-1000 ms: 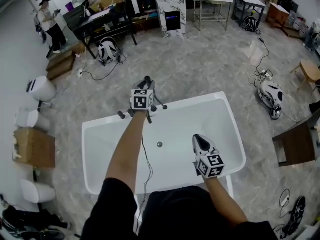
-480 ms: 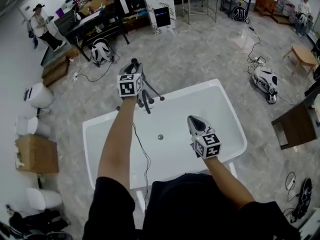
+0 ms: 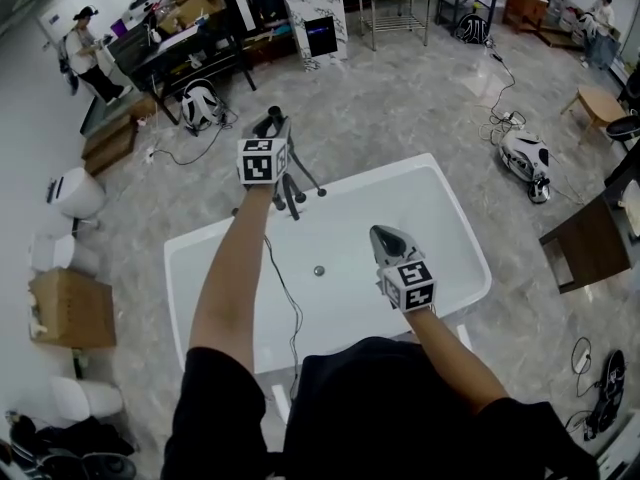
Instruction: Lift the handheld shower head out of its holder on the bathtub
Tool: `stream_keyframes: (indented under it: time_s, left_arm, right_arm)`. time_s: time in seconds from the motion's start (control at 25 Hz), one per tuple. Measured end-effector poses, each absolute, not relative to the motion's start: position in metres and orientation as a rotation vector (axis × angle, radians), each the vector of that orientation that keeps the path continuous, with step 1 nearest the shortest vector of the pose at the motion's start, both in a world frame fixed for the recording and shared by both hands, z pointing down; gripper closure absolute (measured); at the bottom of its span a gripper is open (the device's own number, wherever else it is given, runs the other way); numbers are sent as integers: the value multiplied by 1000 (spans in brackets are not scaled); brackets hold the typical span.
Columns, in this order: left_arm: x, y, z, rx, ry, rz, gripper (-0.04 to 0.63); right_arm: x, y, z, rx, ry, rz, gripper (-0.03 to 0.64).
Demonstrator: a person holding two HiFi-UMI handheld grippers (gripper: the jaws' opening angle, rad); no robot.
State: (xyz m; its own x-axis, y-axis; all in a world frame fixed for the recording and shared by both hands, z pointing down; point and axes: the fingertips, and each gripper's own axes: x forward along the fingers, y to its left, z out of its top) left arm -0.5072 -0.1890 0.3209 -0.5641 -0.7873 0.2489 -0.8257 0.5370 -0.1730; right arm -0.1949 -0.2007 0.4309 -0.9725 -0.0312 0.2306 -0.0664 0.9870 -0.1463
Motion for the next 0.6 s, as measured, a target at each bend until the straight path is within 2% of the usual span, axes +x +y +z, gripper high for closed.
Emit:
stream_keyframes:
  time_s: [0.6]
  left_arm:
    - [-501,-204,332,1381,-2612,426,466]
  right_arm:
    - [-178,-224,432,125,-2894,206,618]
